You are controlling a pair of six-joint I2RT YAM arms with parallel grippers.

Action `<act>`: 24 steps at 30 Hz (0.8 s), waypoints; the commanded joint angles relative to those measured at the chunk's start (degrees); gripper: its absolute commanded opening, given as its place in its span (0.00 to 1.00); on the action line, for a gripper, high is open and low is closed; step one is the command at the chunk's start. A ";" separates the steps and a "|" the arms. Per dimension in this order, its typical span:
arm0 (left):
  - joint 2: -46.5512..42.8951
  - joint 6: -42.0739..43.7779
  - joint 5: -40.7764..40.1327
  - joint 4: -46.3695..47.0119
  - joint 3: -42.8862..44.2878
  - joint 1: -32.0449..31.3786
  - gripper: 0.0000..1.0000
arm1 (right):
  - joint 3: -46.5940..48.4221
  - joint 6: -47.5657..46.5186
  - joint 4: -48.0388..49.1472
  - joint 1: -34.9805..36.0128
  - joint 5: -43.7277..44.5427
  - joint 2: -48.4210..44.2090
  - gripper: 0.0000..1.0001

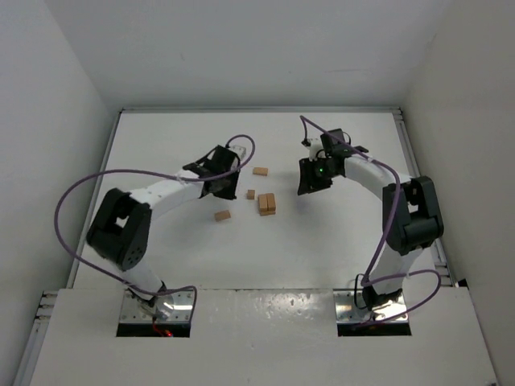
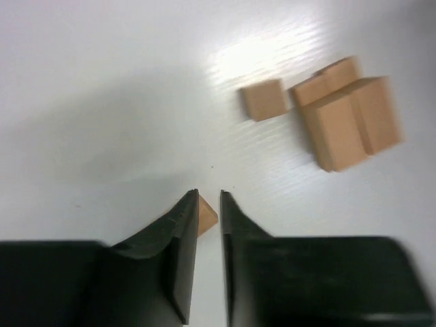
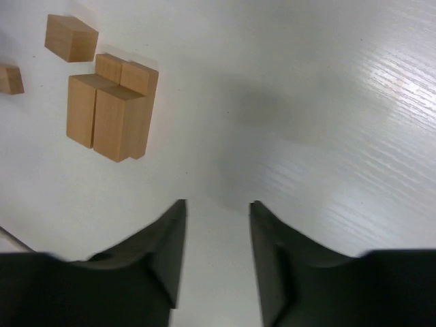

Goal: Build the wood block tower

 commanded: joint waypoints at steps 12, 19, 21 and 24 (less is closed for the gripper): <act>8.70 59.55 31.60 -10.18 23.78 8.79 0.86 | 0.57 -20.30 -8.62 -17.57 -12.96 -9.88 0.81; 28.56 68.50 31.96 -13.44 45.10 8.18 0.79 | -3.92 -20.65 -8.62 -19.34 -14.55 -12.87 0.81; 32.69 69.64 31.35 -15.28 49.70 8.18 0.78 | -4.45 -20.39 -8.44 -19.34 -14.55 -13.05 0.81; 36.40 72.71 31.35 -16.51 51.92 8.18 0.78 | -3.75 -20.13 -9.14 -19.42 -15.08 -12.09 0.81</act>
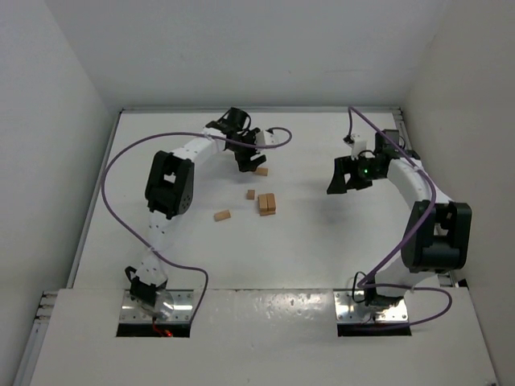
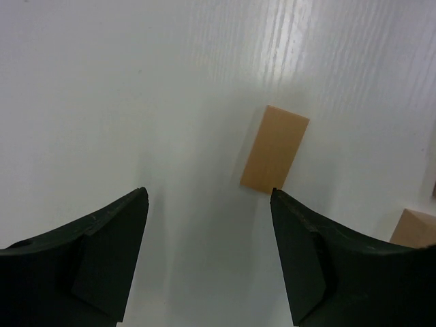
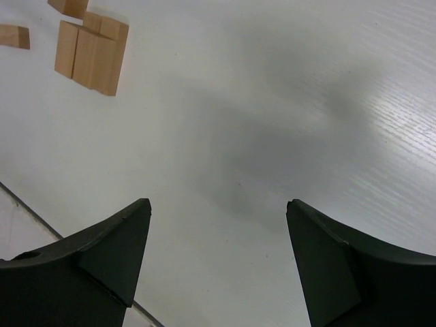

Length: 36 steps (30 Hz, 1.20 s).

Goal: Build the wood block tower

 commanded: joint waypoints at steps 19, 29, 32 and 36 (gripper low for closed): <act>7.98 7.38 9.57 -8.52 9.64 -0.70 0.79 | 4.82 -0.25 -1.46 -0.23 -3.26 3.50 0.81; 9.13 13.43 7.20 -17.47 10.80 -3.78 0.70 | 6.58 -1.13 -2.34 -0.23 -3.00 4.03 0.80; 9.13 14.50 6.58 -21.87 10.80 -5.88 0.61 | 7.72 -0.35 -2.60 -0.32 -3.44 4.73 0.79; 10.53 13.89 4.48 -24.95 11.33 -6.41 0.40 | 8.42 -0.17 -2.95 -0.23 -3.52 4.74 0.77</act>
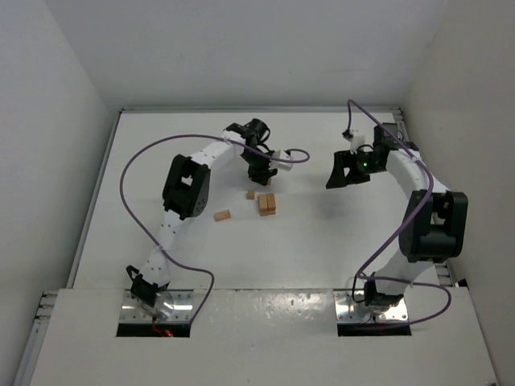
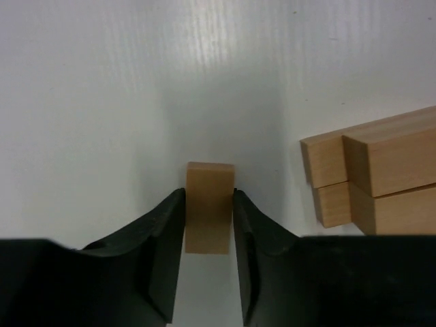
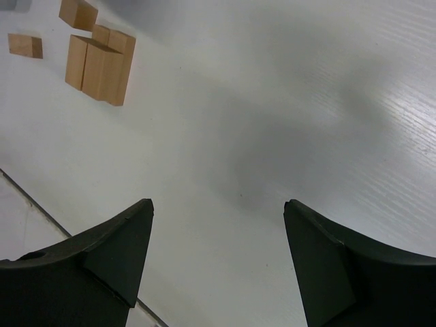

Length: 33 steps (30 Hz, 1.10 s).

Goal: Build the wood block tower

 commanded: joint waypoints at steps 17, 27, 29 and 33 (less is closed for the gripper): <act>-20.97 -17.72 0.58 14.26 -23.47 11.39 0.16 | 2.24 1.21 2.15 4.36 -0.94 -3.11 0.76; -37.95 -13.08 -2.41 15.59 -48.70 12.72 0.15 | -1.71 4.20 5.14 9.98 -0.24 -6.18 0.75; -39.18 -14.57 -1.19 15.59 -52.74 11.67 0.15 | -2.15 4.38 5.66 10.94 -0.06 -6.71 0.75; -41.64 -19.31 0.49 21.89 -58.63 11.05 0.15 | -3.91 4.38 5.32 12.09 0.46 -8.64 0.75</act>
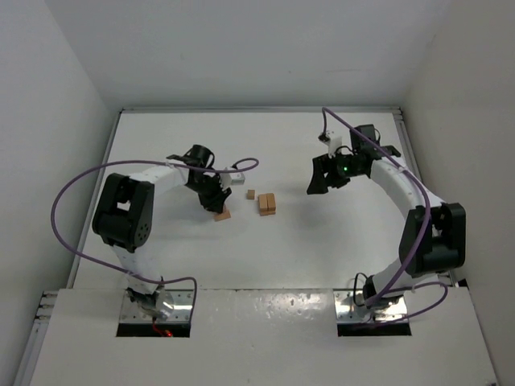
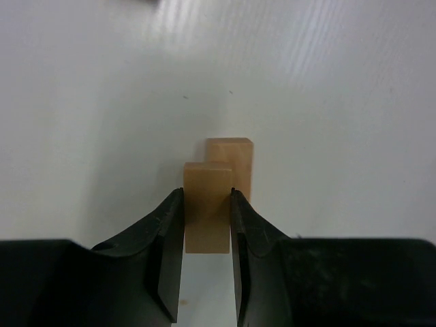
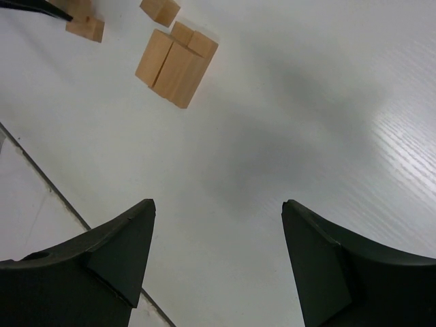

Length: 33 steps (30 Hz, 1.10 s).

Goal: Build the wood block tower

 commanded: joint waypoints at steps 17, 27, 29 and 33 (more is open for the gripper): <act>-0.57 -3.72 -3.14 7.27 0.45 -0.73 0.16 | -1.97 0.53 1.43 0.93 0.11 -3.88 0.75; 1.46 -5.47 -3.68 5.68 -3.67 -2.49 0.16 | -1.10 -0.87 0.37 1.10 0.99 -4.32 0.75; 0.93 -5.48 -3.68 5.68 -4.46 -2.49 0.16 | -1.09 -0.87 0.29 1.01 1.17 -4.41 0.75; -0.30 -7.93 -2.36 5.68 -6.57 -3.80 0.16 | -1.18 -0.79 0.46 0.93 0.99 -4.24 0.75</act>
